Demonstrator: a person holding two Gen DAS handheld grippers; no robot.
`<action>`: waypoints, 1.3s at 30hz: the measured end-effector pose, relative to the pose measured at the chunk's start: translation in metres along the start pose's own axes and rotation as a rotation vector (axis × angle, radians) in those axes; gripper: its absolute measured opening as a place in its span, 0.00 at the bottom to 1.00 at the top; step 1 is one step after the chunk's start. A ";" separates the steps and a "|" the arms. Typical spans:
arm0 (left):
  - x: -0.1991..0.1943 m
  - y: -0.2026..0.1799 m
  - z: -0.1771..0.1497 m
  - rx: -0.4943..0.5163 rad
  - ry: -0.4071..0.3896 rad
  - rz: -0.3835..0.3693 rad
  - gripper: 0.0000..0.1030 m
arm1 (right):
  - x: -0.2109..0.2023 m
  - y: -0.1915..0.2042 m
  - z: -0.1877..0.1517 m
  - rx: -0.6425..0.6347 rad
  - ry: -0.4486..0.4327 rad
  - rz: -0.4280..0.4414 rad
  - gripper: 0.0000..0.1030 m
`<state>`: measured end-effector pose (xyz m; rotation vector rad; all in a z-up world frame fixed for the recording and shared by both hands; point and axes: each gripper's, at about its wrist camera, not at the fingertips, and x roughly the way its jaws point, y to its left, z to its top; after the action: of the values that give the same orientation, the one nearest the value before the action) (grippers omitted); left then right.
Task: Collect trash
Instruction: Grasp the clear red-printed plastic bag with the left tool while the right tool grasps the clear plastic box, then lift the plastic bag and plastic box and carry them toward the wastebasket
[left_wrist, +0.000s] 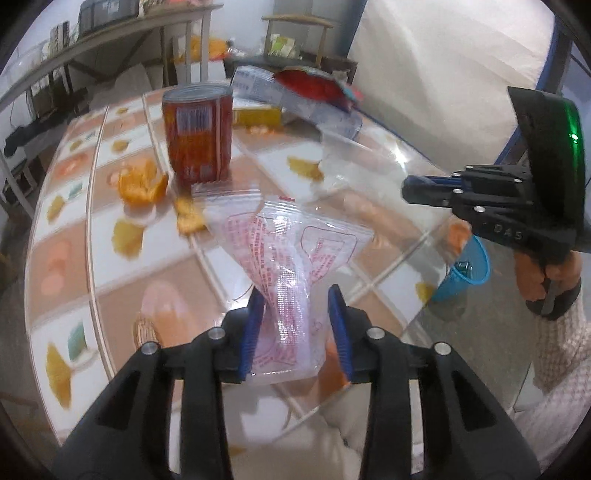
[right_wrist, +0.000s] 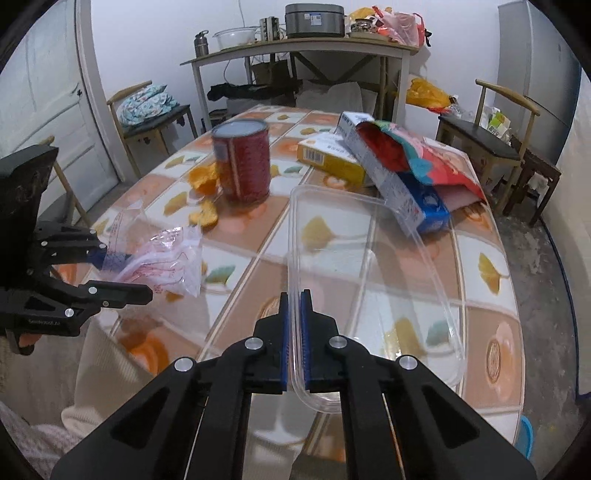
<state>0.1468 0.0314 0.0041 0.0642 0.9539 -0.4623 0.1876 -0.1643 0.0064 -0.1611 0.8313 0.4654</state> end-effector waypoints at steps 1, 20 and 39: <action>0.001 0.002 -0.002 -0.003 0.003 0.009 0.41 | 0.001 0.001 -0.002 -0.008 0.003 -0.002 0.07; 0.020 0.015 -0.004 -0.061 -0.026 0.049 0.45 | -0.030 -0.012 -0.020 0.062 -0.128 -0.049 0.18; 0.019 0.020 -0.007 -0.072 -0.074 -0.003 0.25 | -0.062 -0.127 -0.050 0.623 -0.128 -0.016 0.51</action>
<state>0.1588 0.0447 -0.0183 -0.0198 0.8969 -0.4299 0.1764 -0.3133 0.0141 0.4325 0.8135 0.1831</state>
